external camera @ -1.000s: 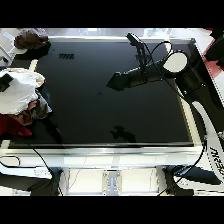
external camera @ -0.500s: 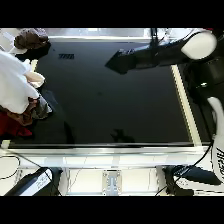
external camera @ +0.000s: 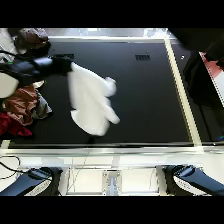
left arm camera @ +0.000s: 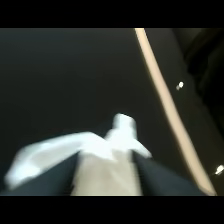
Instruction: Fold the shirts.
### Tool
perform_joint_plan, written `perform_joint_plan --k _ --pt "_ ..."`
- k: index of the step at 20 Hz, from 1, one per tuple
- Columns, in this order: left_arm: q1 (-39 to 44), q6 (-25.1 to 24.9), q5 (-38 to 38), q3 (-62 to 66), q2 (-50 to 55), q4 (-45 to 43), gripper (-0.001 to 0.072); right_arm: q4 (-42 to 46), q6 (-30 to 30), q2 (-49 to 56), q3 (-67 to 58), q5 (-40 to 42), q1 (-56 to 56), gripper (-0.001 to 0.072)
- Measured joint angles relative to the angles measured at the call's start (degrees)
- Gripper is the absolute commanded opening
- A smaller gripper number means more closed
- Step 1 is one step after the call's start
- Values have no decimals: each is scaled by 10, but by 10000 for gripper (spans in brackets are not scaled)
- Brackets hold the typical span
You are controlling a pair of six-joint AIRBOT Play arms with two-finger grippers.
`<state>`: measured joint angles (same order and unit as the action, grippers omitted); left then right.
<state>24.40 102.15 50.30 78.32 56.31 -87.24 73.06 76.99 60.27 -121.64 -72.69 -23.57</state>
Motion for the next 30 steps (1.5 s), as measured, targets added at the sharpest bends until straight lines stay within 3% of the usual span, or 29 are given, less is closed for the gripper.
perform_joint_plan --k 1,3,4,7,8,9,10,12,16,18,20,24,30 --pt "14 1 -10 0 1 -33 720 23 0 -16 -2 -2 0 471" --pt "17 22 -13 0 0 -102 720 66 2 -40 5 -21 0 326" --pt "9 35 0 -2 -1 -134 720 95 7 -49 18 -40 0 287" --pt "-47 61 57 -33 0 -202 719 205 18 -59 97 -115 0 308" --pt "-70 66 66 -54 1 -209 712 242 24 -60 133 -137 0 389" --pt "-92 70 73 -81 2 -206 711 275 33 -62 175 -148 0 423" --pt "-110 70 72 -109 4 -194 711 294 43 -63 216 -150 2 438" --pt "-137 37 57 -162 17 -139 711 317 73 -61 300 -133 16 564" --pt "-156 -154 69 -212 88 79 713 331 142 -51 418 -77 93 564" --pt "-160 -200 100 -221 131 155 712 332 157 -48 442 -68 148 565" --pt "-165 -205 122 -228 165 197 712 331 167 -45 455 -69 209 564" --pt "-178 -168 135 -243 170 237 712 310 155 -45 466 -92 314 564" --pt "-183 -118 107 -436 28 294 711 269 125 -24 469 -90 378 564"
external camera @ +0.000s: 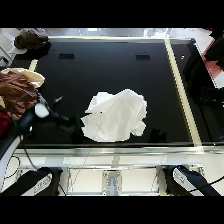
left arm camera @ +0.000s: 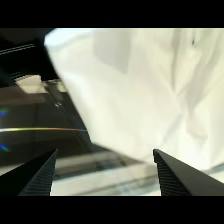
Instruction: Fold the shirts.
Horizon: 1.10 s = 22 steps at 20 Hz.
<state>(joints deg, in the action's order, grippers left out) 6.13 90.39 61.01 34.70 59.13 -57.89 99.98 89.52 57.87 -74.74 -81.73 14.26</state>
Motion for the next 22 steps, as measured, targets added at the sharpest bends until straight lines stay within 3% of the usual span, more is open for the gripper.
perform_joint_plan --k 3,7,8,12,15,18,20,21,22 --pt "0 21 -86 -140 -103 106 711 -28 -9 26 0 3 7 564" --pt "0 19 -172 -231 -167 191 686 -75 -17 56 0 4 10 564" --pt "0 16 -189 -240 -172 202 624 -85 -19 59 0 5 10 564" --pt "0 4 -229 -258 -154 228 619 -106 -21 65 0 7 11 563" --pt "0 -48 -246 -262 -121 288 608 -118 -21 67 0 7 11 563" --pt "2 -129 -255 -263 -80 374 426 -126 -21 67 0 7 11 561" --pt "8 -174 -259 -261 -55 418 93 -132 -22 67 0 7 11 550" --pt "12 -197 -264 -258 -44 438 9 -142 -23 68 0 9 11 550" --pt "17 -224 -264 -250 -37 466 10 -159 -29 68 1 12 11 549"
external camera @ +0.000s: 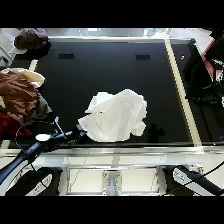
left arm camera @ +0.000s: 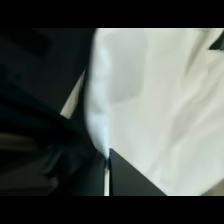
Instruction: Fold the shirts.
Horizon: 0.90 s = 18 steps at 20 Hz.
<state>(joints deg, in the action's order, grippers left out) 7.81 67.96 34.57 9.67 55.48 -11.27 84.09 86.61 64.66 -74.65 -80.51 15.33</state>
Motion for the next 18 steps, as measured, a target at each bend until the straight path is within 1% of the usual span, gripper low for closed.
perform_joint_plan --k 3,4,5,8,9,11,12,13,14,18 --pt "8 -66 2 33 13 59 10 -72 -35 3 21 28 -2 547" --pt "9 -78 2 47 16 67 9 -96 -46 7 36 43 -3 486" --pt "10 -87 3 64 17 76 10 -121 -57 14 57 61 -3 401" --pt "10 -110 3 115 12 93 9 -203 -88 55 124 112 -3 405" --pt "8 -116 3 130 5 96 9 -234 -100 73 141 121 -3 420" --pt "0 -124 -5 151 -16 99 9 -296 -129 120 164 138 -8 421" --pt "-6 -125 -10 158 -31 100 9 -328 -143 143 170 148 -14 446" --pt "-13 -127 -16 163 -48 101 8 -352 -155 166 176 163 -23 506" --pt "-19 -129 -19 166 -62 101 8 -371 -165 185 179 170 -34 514" --pt "-37 -132 -27 173 -106 103 8 -416 -193 239 185 249 -93 513"
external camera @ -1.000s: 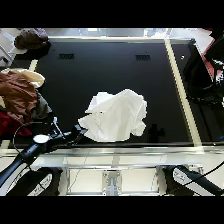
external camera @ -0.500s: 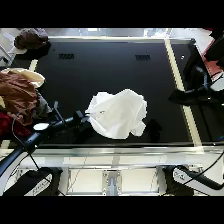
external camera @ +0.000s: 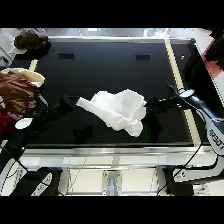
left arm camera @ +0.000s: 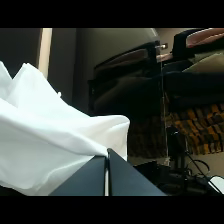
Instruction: Fold the shirts.
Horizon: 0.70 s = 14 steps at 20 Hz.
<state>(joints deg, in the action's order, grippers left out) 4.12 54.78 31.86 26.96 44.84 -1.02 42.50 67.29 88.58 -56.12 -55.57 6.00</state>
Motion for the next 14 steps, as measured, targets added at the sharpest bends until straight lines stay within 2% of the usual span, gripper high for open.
perform_joint_plan --k 2,3,5,10,14 --pt "-3 -1 -4 1 -9 0 8 -9 -6 11 -3 35 -22 508" --pt "-5 -1 -5 2 -12 0 8 -12 -8 15 -6 49 -30 437" --pt "-6 -1 -16 2 -16 0 8 -17 -11 20 -13 69 -41 23" --pt "-13 -9 -50 9 -27 0 8 -28 -13 19 -26 89 -61 12" --pt "-65 -35 -63 65 -66 -6 7 7 -14 -42 -86 25 -57 11"
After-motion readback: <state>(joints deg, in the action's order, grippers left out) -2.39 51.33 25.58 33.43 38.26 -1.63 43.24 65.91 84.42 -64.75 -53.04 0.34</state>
